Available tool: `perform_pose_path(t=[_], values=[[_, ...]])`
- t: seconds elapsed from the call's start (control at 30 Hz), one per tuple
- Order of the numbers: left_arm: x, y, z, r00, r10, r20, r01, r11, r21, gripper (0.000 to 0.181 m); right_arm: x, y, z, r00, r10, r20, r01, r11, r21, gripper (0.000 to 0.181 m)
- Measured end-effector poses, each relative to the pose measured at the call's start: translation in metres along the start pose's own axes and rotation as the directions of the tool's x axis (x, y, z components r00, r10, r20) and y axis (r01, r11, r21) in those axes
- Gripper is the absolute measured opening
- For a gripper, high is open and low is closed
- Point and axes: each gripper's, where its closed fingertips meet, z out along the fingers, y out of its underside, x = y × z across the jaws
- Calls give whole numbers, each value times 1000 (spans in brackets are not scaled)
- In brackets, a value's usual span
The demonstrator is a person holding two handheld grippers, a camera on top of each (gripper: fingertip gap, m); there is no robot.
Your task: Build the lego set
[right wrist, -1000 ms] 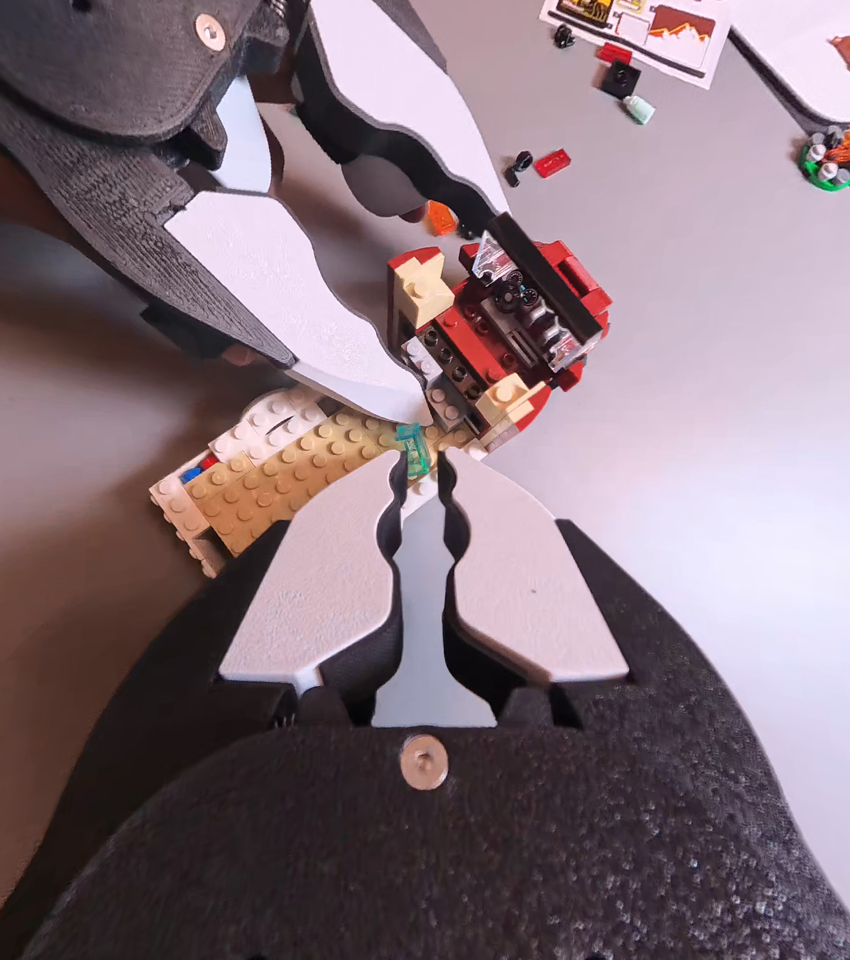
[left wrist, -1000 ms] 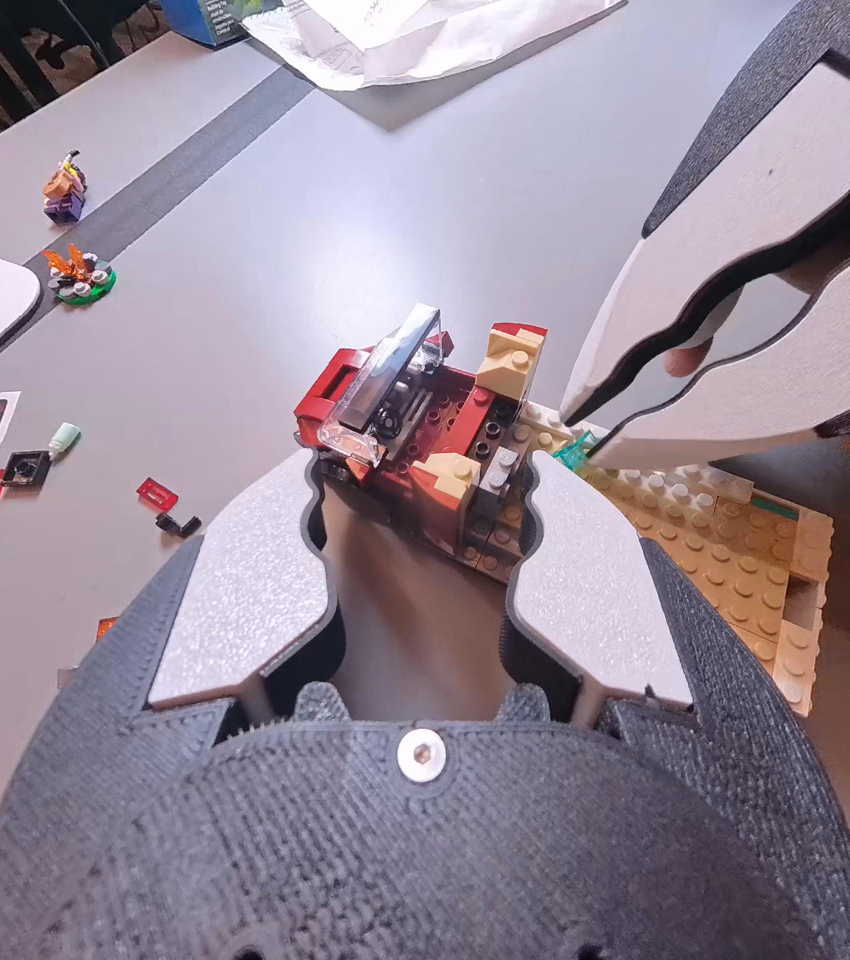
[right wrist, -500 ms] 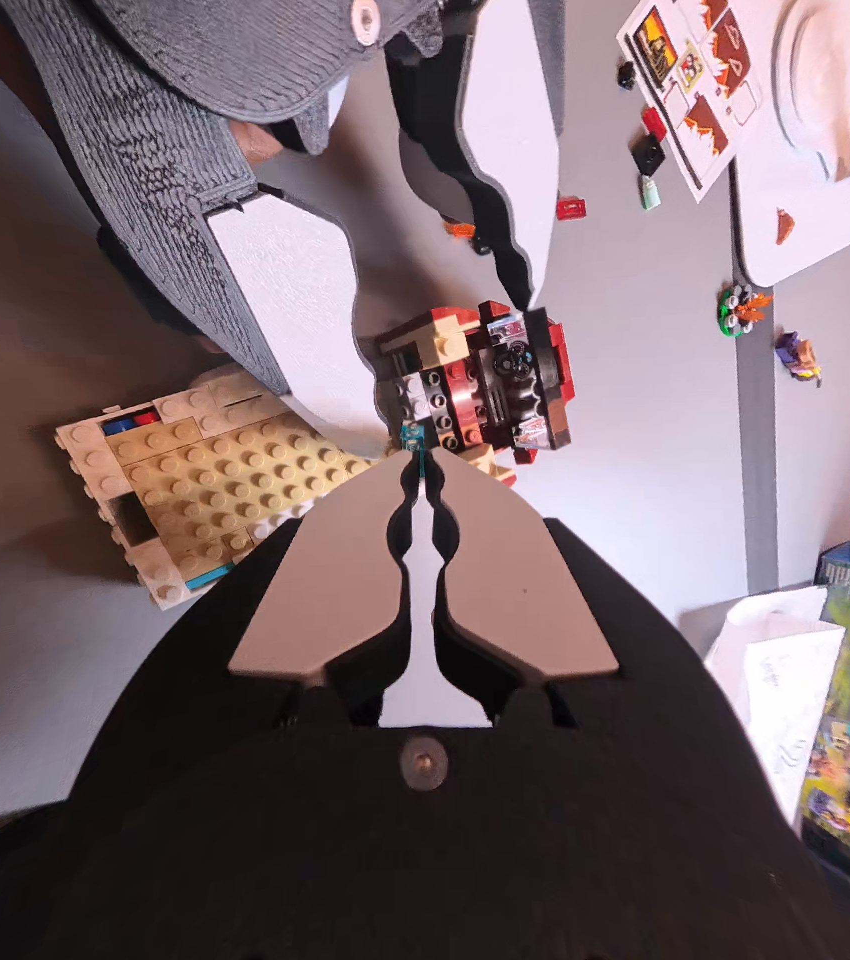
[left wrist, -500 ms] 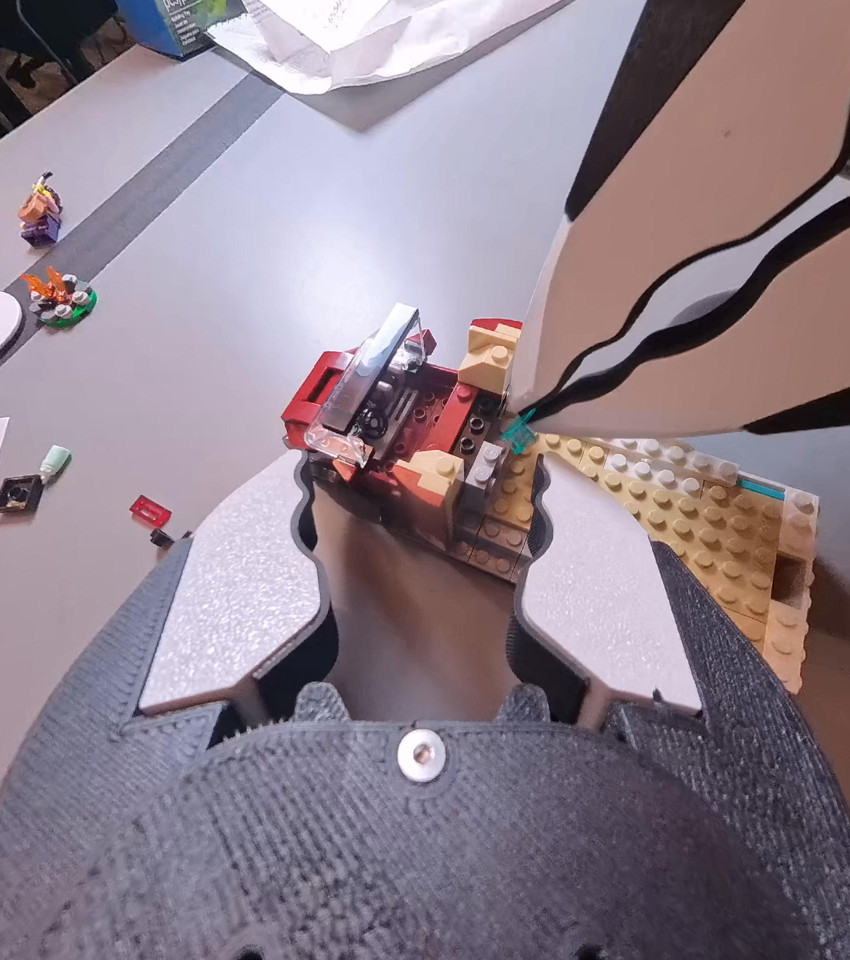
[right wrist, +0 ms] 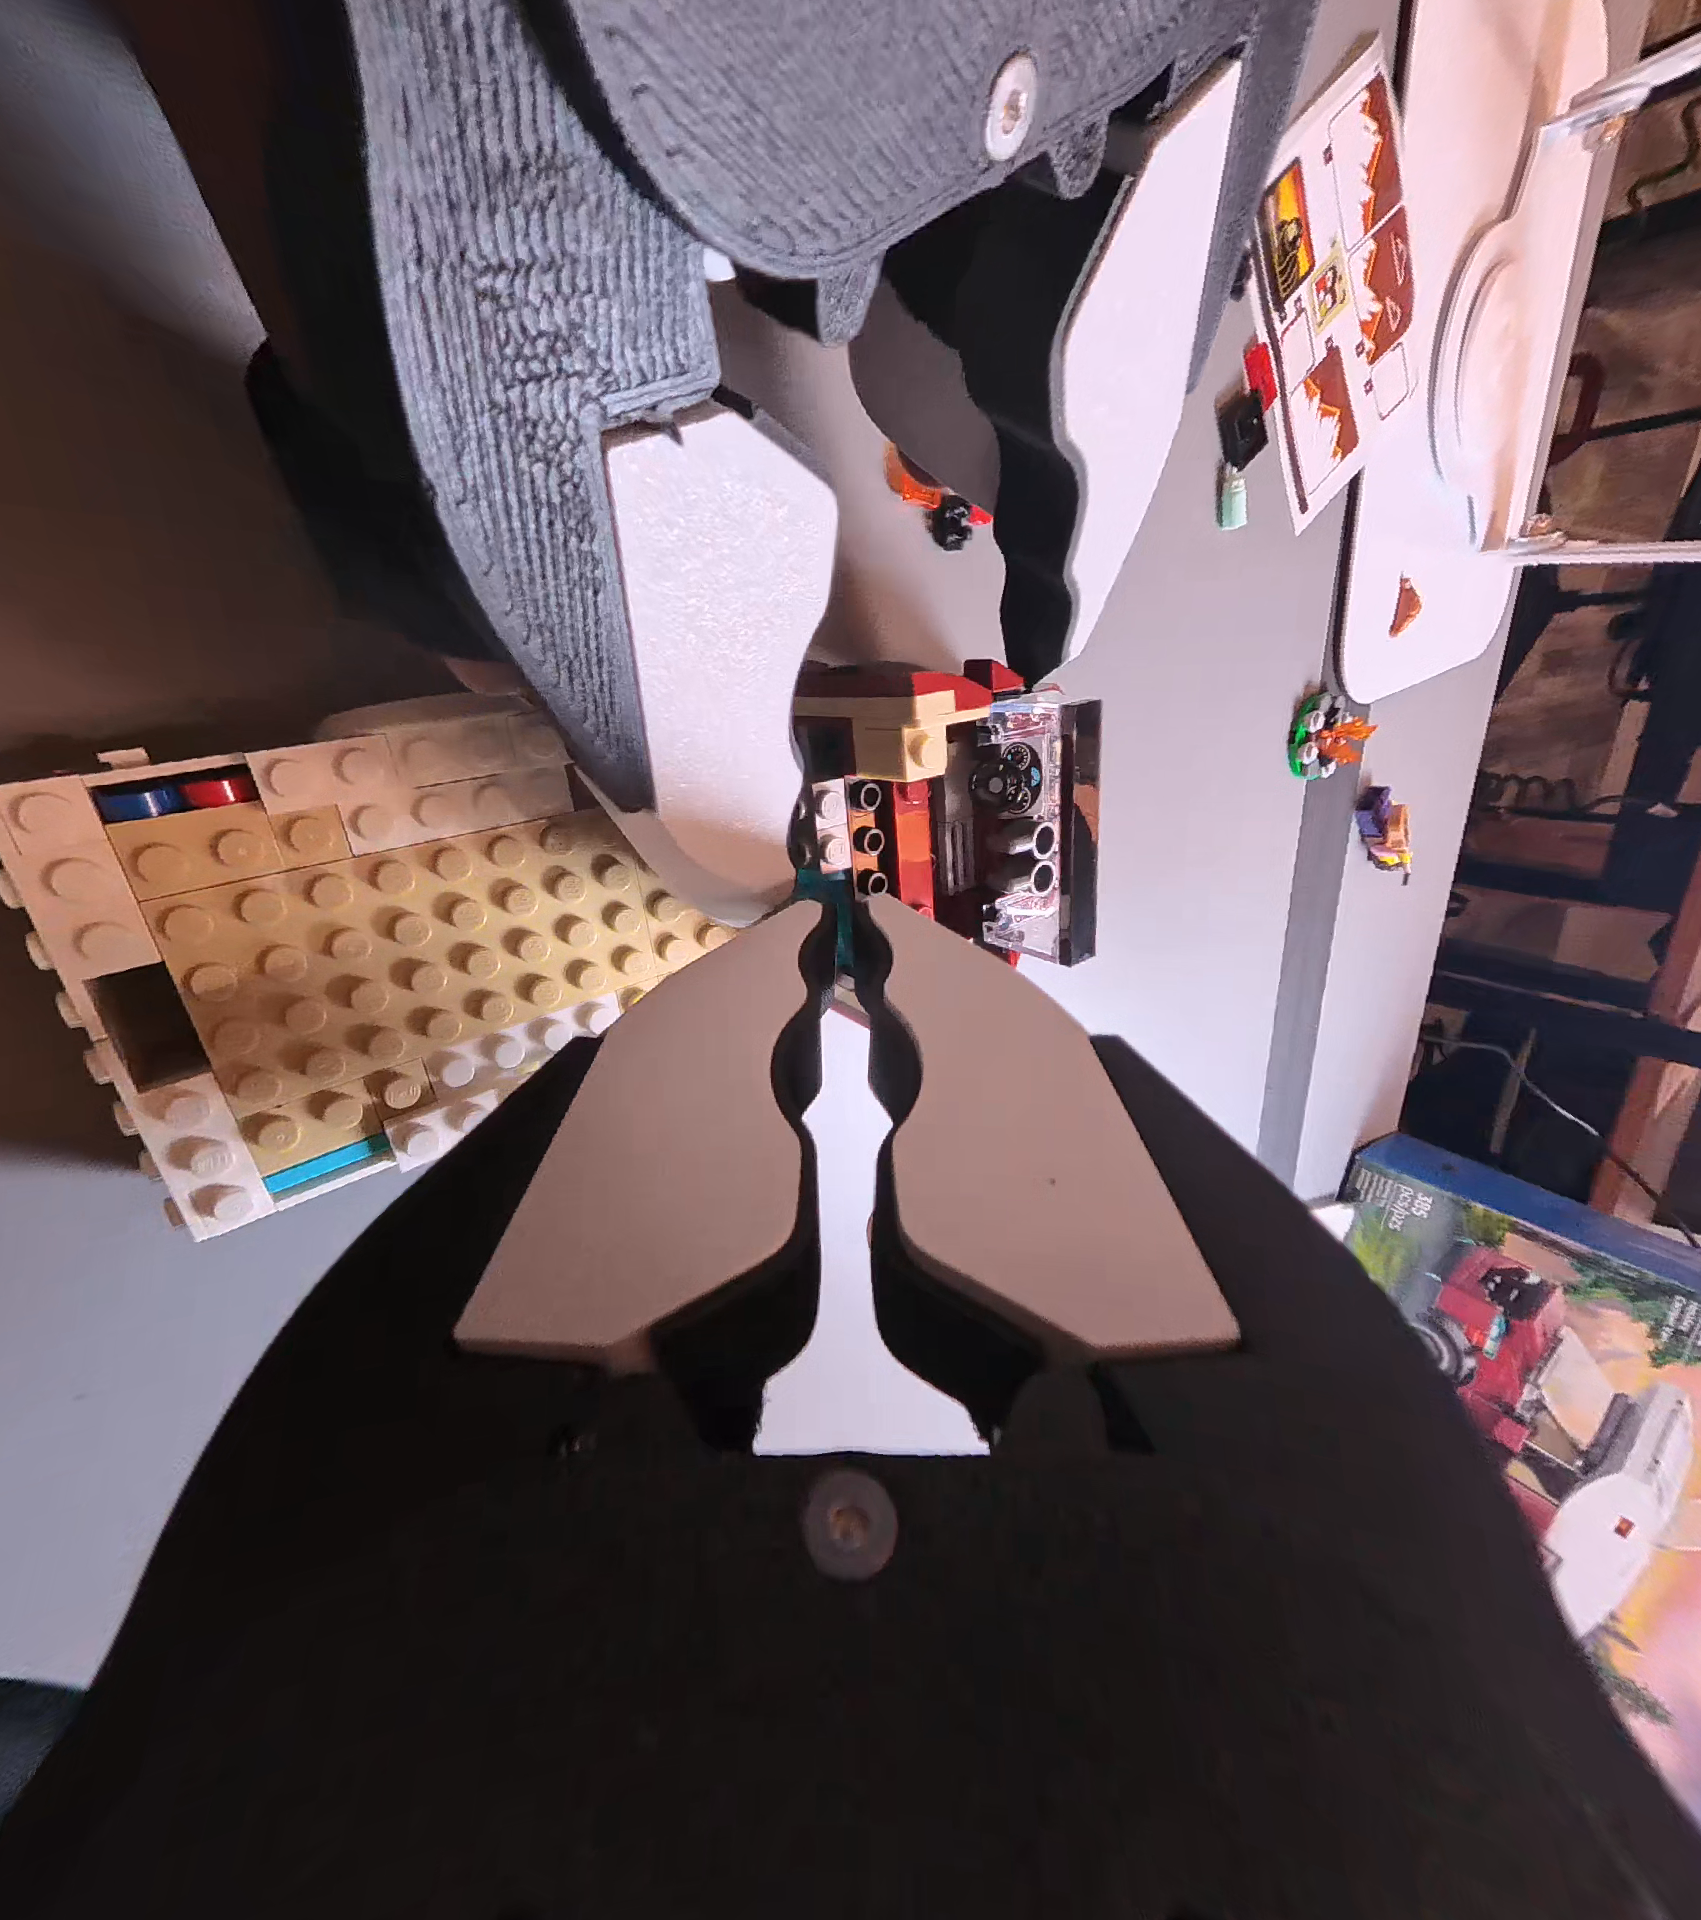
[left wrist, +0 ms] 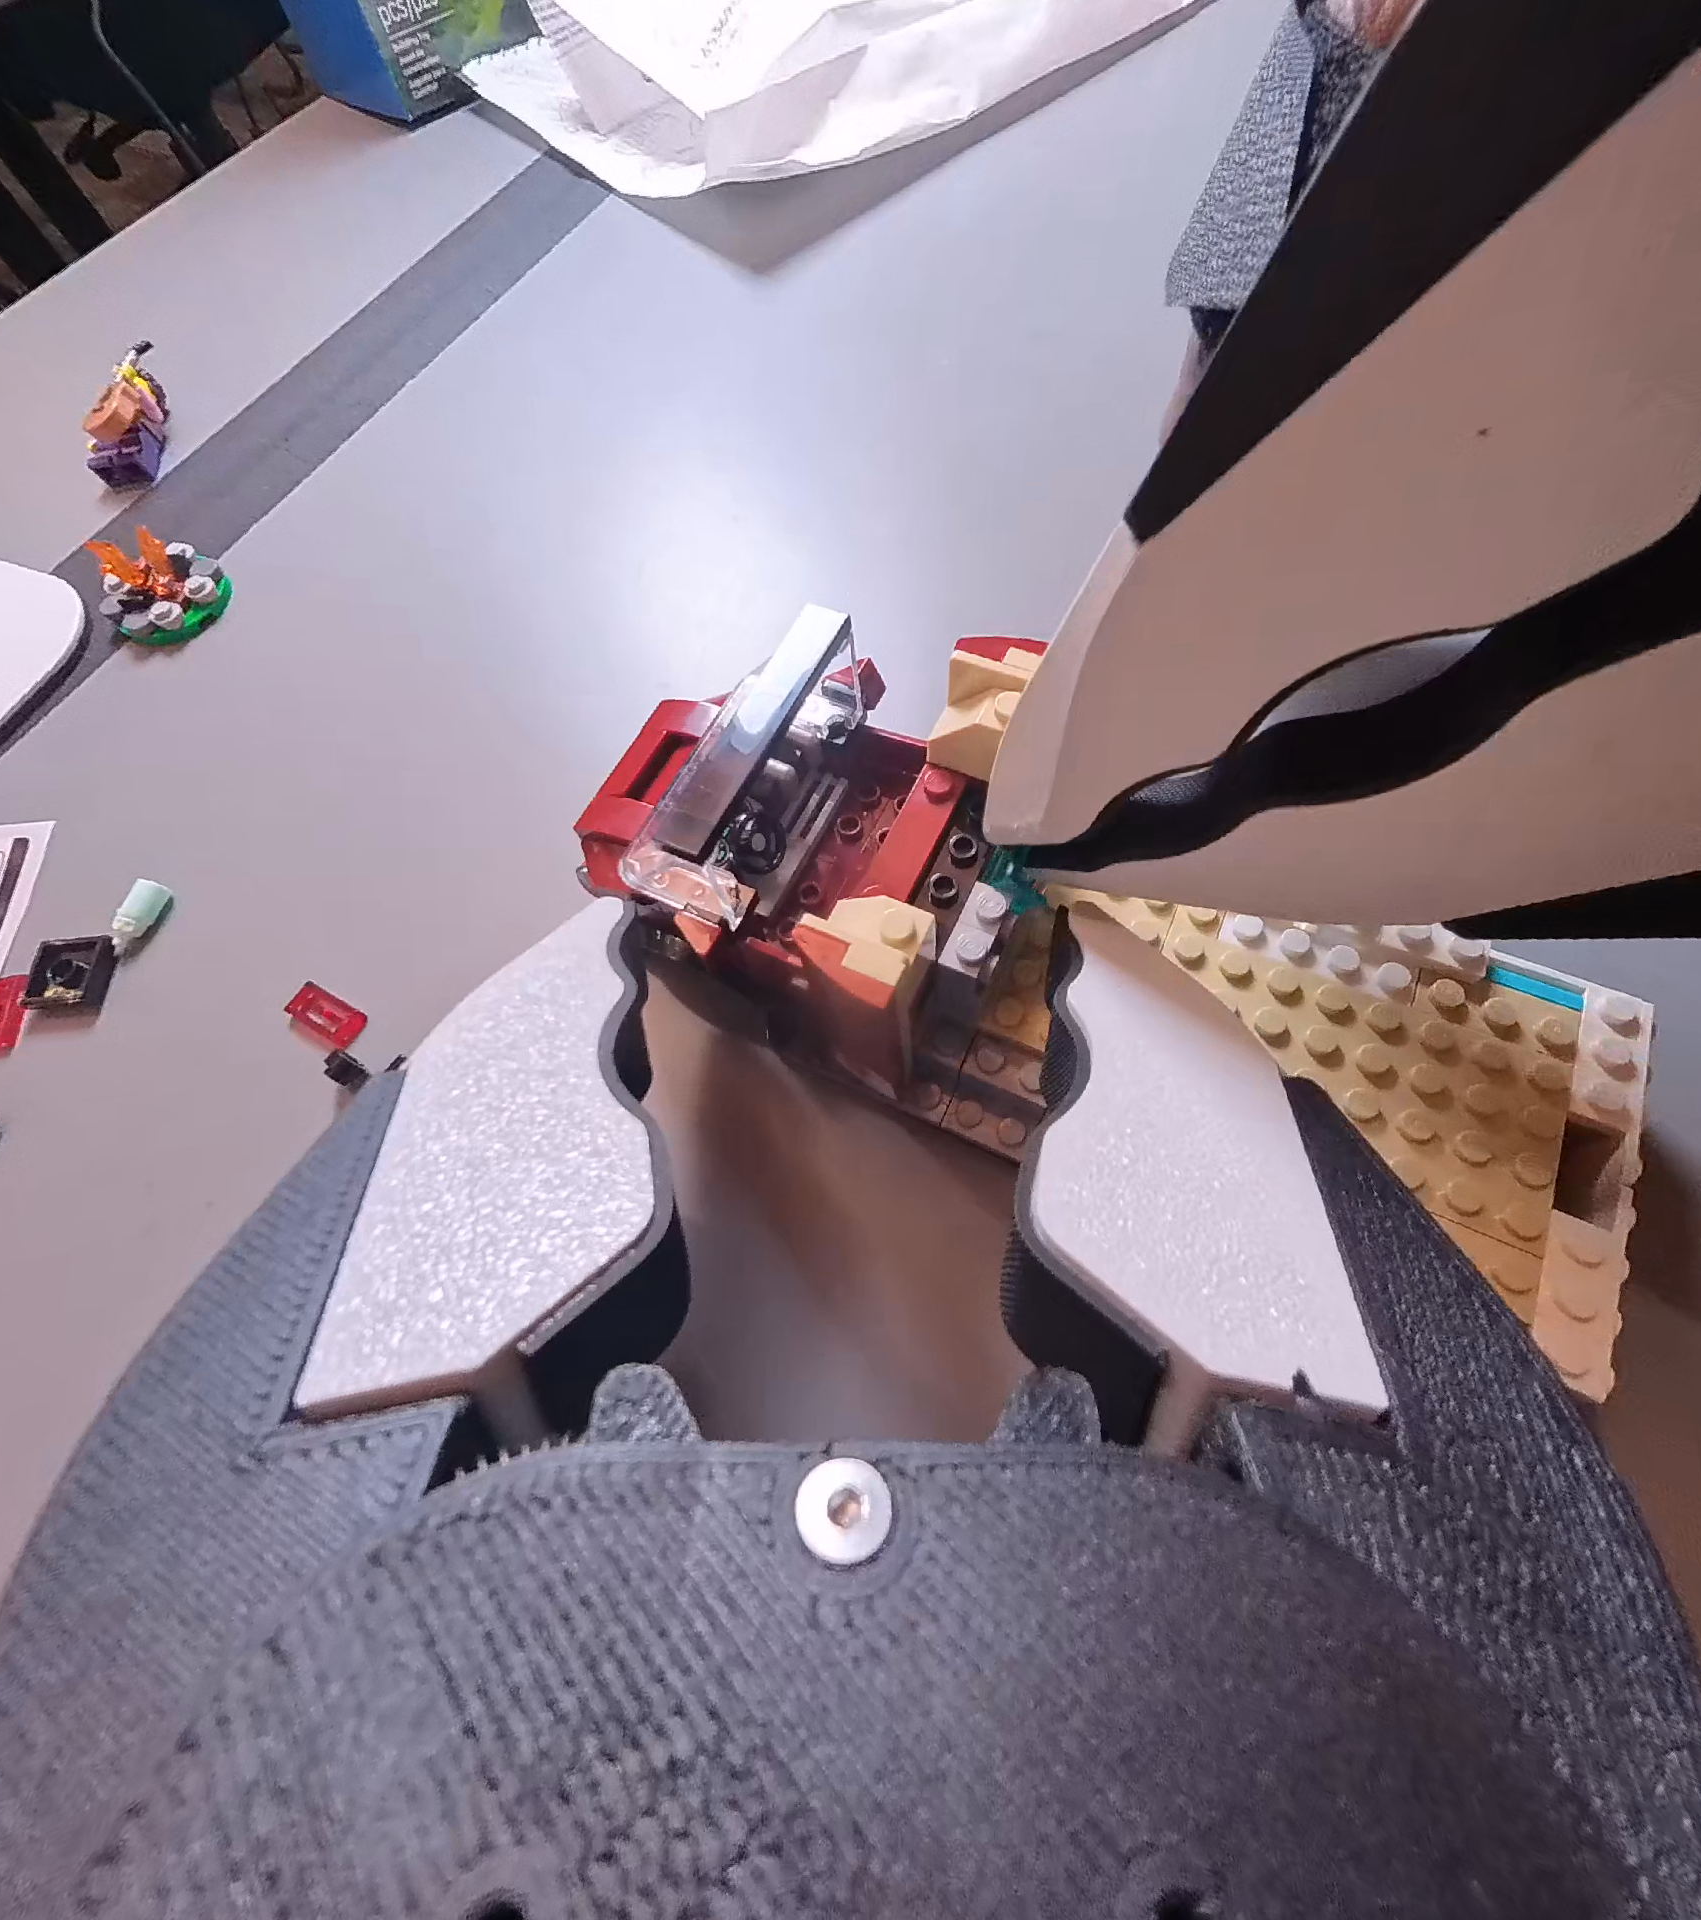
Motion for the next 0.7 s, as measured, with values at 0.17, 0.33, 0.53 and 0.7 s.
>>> perform_pose_path(t=[0.17, 0.33, 0.53, 0.7], values=[[0, 0, 0, 1000, -5, -1, 5, 1000, 1, 74, 0, -2, 3, 999, -45, 8, 45, 998, 33, 3], [0, 0, 0, 1000, -9, -1, 9, 1000, 1, 74, 0, -2, 3, 994, -99, 41, 97, 994, 56, 3], [0, 0, 0, 1000, -16, -5, 16, 1000, 2, 73, 3, 1, 3, 991, -126, 47, 124, 991, 40, 6], [0, 0, 1, 1000, -23, -5, 23, 1000, 3, 73, 2, -1, 2, 993, -108, 54, 104, 992, 69, 6]])
